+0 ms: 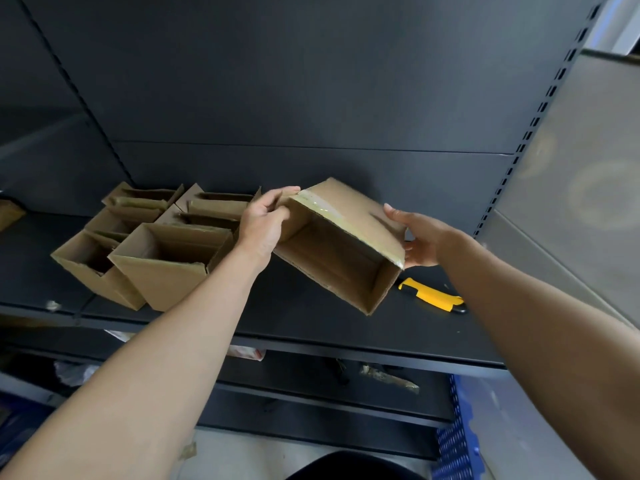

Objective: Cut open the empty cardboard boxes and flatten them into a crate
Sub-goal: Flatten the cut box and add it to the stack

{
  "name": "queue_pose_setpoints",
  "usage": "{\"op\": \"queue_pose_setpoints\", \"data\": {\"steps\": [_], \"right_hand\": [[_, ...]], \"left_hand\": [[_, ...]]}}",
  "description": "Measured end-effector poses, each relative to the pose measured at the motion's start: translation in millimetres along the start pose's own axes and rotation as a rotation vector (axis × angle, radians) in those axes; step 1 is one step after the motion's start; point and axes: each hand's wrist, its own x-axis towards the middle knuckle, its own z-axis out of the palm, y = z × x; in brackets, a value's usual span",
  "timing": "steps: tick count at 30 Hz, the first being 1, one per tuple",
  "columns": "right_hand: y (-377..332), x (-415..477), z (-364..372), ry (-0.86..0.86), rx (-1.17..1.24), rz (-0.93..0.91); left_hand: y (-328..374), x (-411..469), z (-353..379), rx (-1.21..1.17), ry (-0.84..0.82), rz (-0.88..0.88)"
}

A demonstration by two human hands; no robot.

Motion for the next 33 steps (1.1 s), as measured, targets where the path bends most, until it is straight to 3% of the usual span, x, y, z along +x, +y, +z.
{"op": "queue_pose_setpoints", "data": {"steps": [4, 6, 8, 10, 11, 13, 16, 18, 21, 23, 26, 30, 33], "right_hand": [[6.1, 1.7, 3.8, 0.089, 0.053, 0.065], [9.4, 0.1, 0.1, 0.173, 0.040, 0.053], [11.5, -5.5, -6.2, 0.237, 0.028, 0.023], [12.1, -9.2, -16.5, 0.287, 0.056, -0.026], [12.5, -11.3, -22.4, 0.302, 0.082, -0.044], [13.4, -16.2, -35.2, 0.337, 0.158, -0.079], [18.3, -23.1, -60.5, 0.472, 0.310, -0.148], [22.8, -29.3, -77.9, 0.538, 0.353, -0.169], [32.7, -38.2, -97.2, 0.544, 0.382, -0.171], [41.7, -42.0, -108.9, 0.543, 0.406, -0.175], [54.2, -49.6, -130.6, 0.563, 0.409, -0.177], [57.5, -64.6, -169.6, 0.655, 0.394, -0.187], [55.2, -71.5, -195.5, 0.679, 0.387, -0.263]], "left_hand": [[6.3, -1.1, 7.5, 0.049, -0.152, 0.105], [4.9, -0.6, 6.4, 0.188, -0.260, 0.163], [-1.7, 1.6, 5.0, 0.482, -0.339, 0.209], [-12.3, 5.3, 6.6, 0.767, -0.436, 0.139], [-17.9, 4.8, 8.7, 0.777, -0.485, 0.038], [-26.5, 2.8, 18.2, 0.622, -0.463, -0.122], [-28.6, -0.1, 45.0, 0.465, -0.302, -0.228], [-26.7, -4.5, 69.6, 0.329, -0.208, -0.432], [-24.7, -15.2, 109.8, -0.235, -0.172, -0.727], [-24.6, -23.8, 135.9, -0.479, -0.166, -0.801], [-30.7, -33.1, 169.5, -0.378, -0.267, -0.821], [-42.4, -42.7, 196.5, -0.009, -0.574, -0.886], [-53.6, -48.9, 218.0, 0.262, -0.619, -0.730]]}}
